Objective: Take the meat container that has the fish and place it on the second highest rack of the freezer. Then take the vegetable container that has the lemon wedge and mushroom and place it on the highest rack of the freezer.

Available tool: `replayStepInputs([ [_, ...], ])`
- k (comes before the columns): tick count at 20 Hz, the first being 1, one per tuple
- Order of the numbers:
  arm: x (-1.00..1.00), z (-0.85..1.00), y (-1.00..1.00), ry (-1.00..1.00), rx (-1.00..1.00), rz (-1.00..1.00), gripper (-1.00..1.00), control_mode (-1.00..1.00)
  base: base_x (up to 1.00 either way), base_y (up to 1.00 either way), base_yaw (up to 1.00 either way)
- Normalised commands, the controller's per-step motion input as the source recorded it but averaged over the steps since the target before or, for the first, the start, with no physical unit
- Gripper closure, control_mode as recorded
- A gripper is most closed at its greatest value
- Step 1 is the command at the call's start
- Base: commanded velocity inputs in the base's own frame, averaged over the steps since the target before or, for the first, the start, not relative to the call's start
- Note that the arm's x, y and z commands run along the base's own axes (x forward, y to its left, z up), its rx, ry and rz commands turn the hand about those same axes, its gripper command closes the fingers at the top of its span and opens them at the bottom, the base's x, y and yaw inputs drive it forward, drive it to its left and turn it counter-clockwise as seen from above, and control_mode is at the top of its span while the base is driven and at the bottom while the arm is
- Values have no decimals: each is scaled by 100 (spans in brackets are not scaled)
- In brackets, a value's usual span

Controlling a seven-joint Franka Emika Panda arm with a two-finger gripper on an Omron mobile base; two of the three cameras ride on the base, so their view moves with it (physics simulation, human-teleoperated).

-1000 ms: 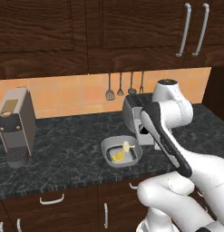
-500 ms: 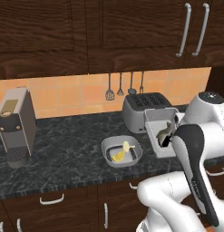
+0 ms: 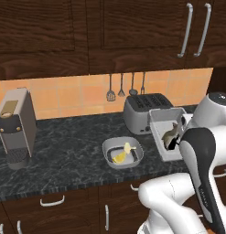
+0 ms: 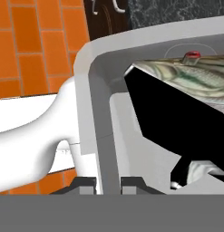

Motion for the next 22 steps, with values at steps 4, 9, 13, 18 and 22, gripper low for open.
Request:
replayStepInputs([
  [4,0,0,0,0,0,0,100,-100,0,0,0],
  [9,0,0,0,0,0,0,100,100,-12,0,0],
  [13,0,0,0,0,0,0,100,100,-67,0,-14],
  [18,0,0,0,0,0,0,100,100,-65,31,-54],
  [22,0,0,0,0,0,0,100,100,-19,2,-78],
])
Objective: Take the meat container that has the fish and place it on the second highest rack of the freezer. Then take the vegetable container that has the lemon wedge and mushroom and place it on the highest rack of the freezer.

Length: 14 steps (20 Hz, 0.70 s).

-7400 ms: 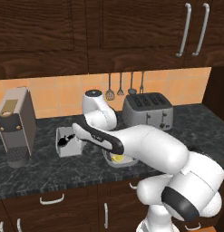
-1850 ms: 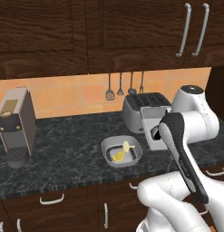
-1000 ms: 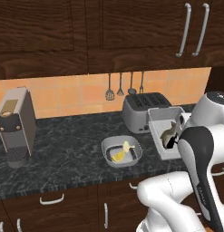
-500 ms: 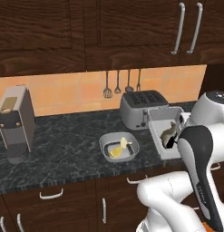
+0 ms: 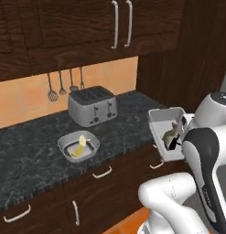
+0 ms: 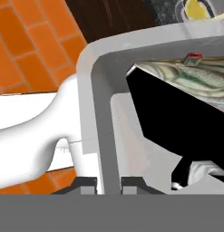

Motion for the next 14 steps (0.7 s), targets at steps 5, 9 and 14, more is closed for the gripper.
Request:
replayStepInputs([
  [5,0,0,0,0,0,0,100,100,0,0,-91],
  [9,0,0,0,0,0,0,100,100,0,0,-94],
  [14,0,0,0,0,0,0,100,100,0,-23,-91],
])
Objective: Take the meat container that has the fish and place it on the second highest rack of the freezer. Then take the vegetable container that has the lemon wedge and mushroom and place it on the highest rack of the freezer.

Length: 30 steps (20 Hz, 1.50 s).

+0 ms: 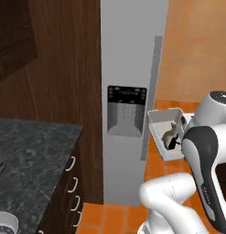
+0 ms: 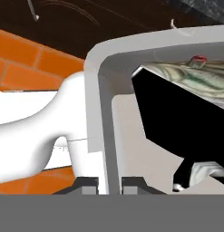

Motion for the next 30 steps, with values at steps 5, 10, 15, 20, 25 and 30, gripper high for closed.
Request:
replayStepInputs([
  [5,0,0,0,0,0,0,100,100,23,-84,-72],
  [10,0,0,0,0,0,0,100,100,58,-73,-46],
  [15,0,0,0,0,0,0,100,100,100,-24,-4],
  [20,0,0,0,0,0,0,100,100,100,-18,0],
  [25,0,0,0,0,0,0,100,100,100,-41,1],
  [30,0,0,0,0,0,0,100,100,100,-19,9],
])
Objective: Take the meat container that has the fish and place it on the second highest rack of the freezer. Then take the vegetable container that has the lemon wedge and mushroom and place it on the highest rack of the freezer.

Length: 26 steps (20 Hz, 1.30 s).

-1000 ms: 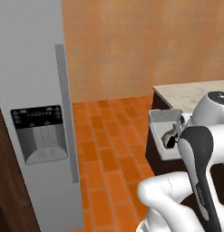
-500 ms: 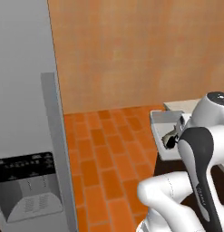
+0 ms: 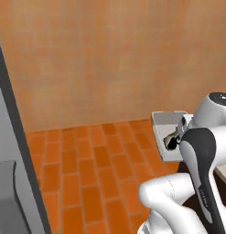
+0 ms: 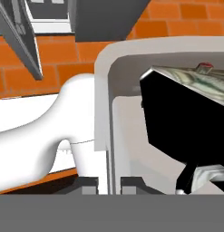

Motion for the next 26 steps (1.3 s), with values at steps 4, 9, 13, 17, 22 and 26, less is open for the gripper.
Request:
replayStepInputs([
  [4,0,0,0,0,0,0,100,100,100,0,44],
  [9,0,0,0,0,0,0,100,100,99,0,65],
  [13,0,0,0,0,0,0,100,100,38,25,86],
  [17,0,0,0,0,0,0,100,100,1,26,94],
  [22,0,0,0,0,0,0,100,100,0,13,97],
  [26,0,0,0,0,0,0,100,100,0,0,100],
])
